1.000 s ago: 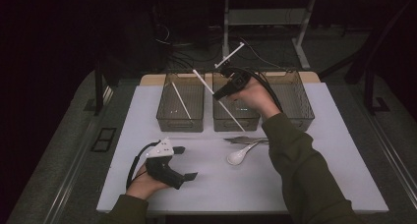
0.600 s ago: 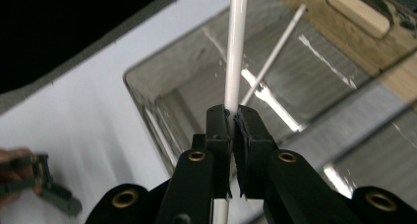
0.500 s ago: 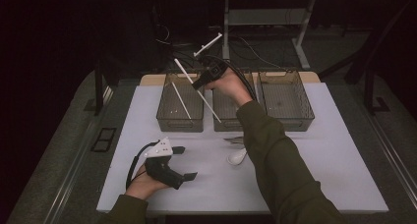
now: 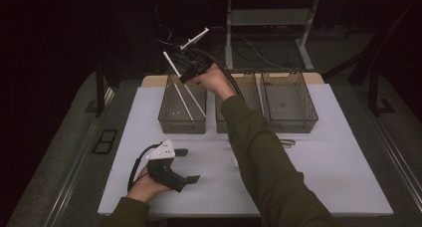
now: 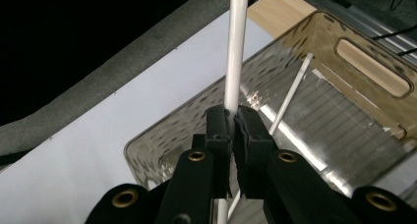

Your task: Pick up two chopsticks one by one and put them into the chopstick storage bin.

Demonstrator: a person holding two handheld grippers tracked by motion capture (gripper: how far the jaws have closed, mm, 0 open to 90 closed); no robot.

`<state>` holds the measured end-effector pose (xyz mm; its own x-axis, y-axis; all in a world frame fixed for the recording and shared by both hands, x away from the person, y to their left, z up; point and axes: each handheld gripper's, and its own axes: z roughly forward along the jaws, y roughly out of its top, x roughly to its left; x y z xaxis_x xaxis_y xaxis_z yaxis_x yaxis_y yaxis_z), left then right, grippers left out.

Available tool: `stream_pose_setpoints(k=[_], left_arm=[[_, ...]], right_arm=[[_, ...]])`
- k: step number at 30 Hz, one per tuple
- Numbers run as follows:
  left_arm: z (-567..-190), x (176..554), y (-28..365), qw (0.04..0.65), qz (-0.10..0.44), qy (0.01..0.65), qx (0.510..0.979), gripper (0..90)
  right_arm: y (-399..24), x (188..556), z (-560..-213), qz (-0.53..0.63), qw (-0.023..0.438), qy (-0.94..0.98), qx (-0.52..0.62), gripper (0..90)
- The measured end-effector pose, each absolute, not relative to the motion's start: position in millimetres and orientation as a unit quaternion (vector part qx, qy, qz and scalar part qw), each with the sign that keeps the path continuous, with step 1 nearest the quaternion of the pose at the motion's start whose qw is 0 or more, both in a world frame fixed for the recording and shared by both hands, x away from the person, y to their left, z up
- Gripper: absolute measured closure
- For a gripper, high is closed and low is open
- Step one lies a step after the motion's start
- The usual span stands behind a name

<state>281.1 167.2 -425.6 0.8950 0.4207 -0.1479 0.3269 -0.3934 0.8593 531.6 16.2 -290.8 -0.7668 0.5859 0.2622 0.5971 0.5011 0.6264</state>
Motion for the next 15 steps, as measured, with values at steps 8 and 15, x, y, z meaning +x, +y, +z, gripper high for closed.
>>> stream_pose_setpoints(k=[8,15], left_arm=[[-425.5,281.8,168.0,0.503,0.047,0.224,0.833,0.0],[-425.3,281.7,168.0,0.503,0.046,0.223,0.834,0.0]], right_arm=[[25.7,536.0,-306.1,-0.364,0.011,-0.861,-0.355,84.6],[26.0,538.9,-321.6,-0.352,0.017,-0.861,-0.366,84.5]])
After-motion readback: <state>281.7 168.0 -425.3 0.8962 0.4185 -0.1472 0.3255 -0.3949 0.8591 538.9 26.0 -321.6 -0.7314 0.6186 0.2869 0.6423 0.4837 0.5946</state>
